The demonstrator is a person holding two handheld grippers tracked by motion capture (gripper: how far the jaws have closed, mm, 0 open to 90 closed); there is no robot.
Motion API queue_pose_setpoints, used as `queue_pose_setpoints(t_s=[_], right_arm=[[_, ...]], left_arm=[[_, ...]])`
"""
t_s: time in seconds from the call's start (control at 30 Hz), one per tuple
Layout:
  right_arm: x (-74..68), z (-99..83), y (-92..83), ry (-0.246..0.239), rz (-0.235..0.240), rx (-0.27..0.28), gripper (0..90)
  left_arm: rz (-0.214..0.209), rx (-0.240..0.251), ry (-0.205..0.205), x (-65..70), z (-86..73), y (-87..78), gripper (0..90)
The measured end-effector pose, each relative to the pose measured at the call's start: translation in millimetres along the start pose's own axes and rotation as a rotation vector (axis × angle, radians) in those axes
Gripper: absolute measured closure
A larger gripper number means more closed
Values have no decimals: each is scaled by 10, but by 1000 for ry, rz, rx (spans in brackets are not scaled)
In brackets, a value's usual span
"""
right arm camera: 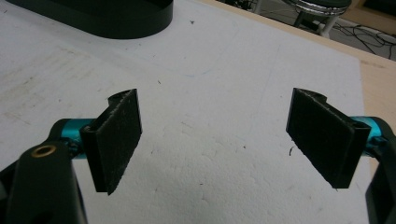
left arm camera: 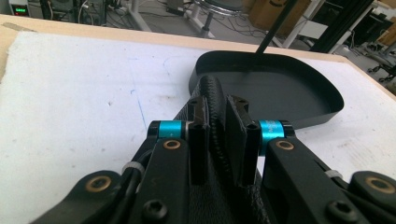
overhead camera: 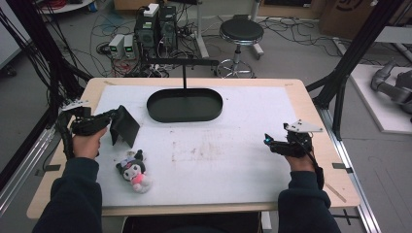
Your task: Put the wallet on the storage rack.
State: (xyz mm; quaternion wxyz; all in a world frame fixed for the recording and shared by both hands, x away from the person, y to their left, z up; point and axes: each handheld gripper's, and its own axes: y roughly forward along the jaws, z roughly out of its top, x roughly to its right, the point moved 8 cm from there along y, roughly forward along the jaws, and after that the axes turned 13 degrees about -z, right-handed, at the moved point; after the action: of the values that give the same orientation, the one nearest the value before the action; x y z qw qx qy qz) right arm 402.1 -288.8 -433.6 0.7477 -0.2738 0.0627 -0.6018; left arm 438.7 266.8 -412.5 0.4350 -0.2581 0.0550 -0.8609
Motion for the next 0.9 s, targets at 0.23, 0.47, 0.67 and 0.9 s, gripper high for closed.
queue_pose_setpoints(t_s=[0.23,0.47,0.67,0.9], right_arm=[[-6,-2,-1,3,4,0,184],[-4,-11,4,-1,5,-3,184],[-33,-5,14,-4,8,-4,184],[-54,-4,25,-13,10,-8,185]], left_arm=[[6,28,9,19,28,5,572],[54,77,83,72,-21,-80,264],[43,41,139,189,-186,-33,228],[95,-61,136,153,-401,75,484]])
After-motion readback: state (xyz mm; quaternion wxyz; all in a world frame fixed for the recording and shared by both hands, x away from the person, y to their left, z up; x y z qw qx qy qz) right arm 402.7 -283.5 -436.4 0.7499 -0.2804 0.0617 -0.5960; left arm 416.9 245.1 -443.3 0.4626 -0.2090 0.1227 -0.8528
